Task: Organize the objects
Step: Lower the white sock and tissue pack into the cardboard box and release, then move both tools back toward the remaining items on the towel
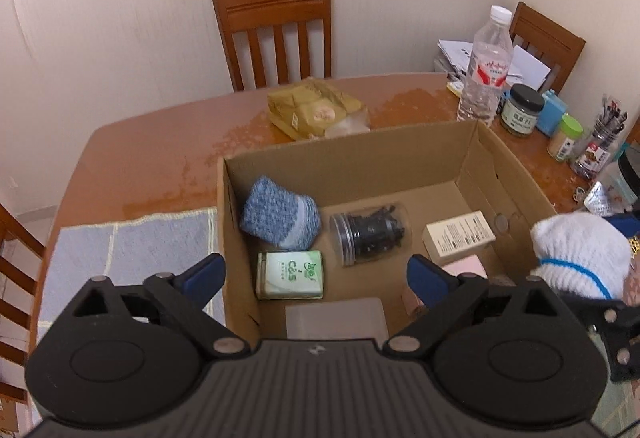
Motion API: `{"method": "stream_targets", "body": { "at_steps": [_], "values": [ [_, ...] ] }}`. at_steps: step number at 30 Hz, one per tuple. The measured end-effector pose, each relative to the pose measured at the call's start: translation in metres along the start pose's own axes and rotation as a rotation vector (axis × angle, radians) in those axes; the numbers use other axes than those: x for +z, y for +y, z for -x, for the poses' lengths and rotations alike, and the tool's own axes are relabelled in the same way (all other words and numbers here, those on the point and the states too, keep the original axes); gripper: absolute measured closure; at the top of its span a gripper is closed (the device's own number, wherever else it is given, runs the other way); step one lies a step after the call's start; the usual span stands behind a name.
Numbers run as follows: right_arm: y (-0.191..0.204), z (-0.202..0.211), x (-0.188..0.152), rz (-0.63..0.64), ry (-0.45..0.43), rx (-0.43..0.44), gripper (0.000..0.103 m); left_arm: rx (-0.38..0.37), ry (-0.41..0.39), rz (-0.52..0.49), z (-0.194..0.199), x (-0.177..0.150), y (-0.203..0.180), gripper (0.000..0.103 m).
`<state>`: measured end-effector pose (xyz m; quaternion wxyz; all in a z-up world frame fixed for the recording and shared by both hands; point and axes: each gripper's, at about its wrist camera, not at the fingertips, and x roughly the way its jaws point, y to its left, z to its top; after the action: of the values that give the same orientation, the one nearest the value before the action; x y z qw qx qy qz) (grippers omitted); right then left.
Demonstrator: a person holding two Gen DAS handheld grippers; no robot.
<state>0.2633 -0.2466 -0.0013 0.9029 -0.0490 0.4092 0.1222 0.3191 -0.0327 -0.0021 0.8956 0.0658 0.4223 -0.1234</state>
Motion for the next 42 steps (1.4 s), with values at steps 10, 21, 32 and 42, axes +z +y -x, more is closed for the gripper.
{"method": "stream_targets", "body": {
  "at_steps": [10, 21, 32, 42],
  "values": [
    [-0.005, -0.022, 0.013, 0.022, 0.035, -0.042, 0.024, -0.024, -0.007, 0.051, 0.019, -0.010, 0.020, 0.006],
    [-0.007, -0.028, 0.035, 0.038, -0.023, -0.098, 0.000, -0.008, 0.005, 0.069, 0.029, -0.025, 0.029, 0.004],
    [-0.002, -0.007, 0.017, 0.005, -0.031, -0.080, 0.000, -0.014, 0.006, 0.112, 0.045, -0.046, 0.026, 0.004],
    [-0.011, 0.019, -0.031, -0.051, -0.021, -0.087, 0.000, -0.018, 0.035, 0.237, 0.057, -0.086, 0.019, 0.004]
  ]
}}
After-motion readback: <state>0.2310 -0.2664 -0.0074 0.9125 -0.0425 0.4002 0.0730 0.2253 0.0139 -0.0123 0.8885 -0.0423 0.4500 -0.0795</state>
